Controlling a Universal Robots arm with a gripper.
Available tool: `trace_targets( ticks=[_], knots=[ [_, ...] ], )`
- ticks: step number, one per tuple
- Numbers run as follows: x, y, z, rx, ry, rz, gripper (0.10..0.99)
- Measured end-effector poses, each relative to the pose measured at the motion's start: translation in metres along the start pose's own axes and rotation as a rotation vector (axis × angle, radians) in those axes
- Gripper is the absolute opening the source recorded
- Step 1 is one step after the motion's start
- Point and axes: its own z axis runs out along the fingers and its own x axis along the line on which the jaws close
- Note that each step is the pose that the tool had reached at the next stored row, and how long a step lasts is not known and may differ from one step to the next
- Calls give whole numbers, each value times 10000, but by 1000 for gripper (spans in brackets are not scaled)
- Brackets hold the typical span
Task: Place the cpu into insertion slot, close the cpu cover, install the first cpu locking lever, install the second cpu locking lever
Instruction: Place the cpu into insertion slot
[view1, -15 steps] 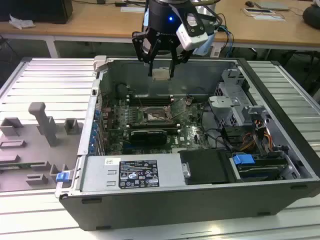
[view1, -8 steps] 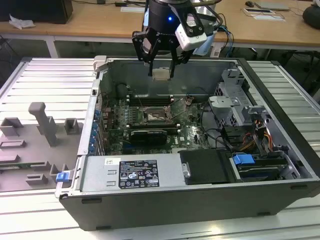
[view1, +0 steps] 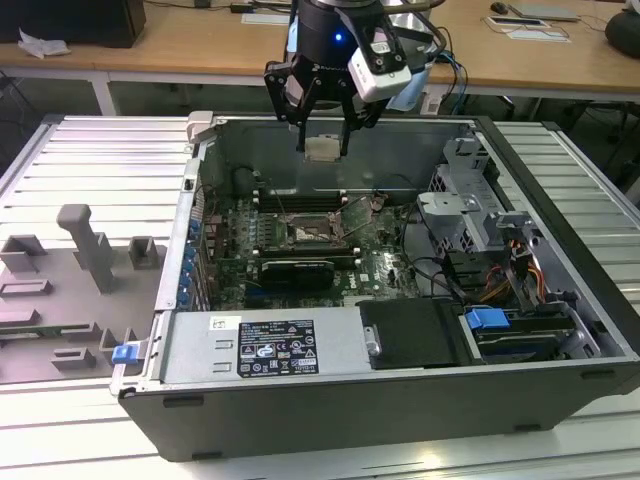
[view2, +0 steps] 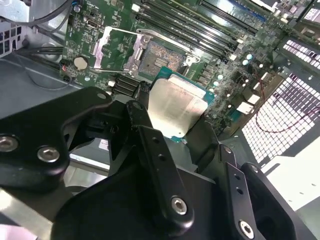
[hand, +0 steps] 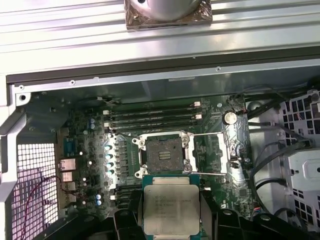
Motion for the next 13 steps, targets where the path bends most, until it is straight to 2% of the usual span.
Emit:
trace_targets(
  ticks=[4, 13],
  knots=[
    [0, 0, 0, -7, -33, 369, 545],
    [0, 0, 0, -14, -66, 743, 545]
  ],
)
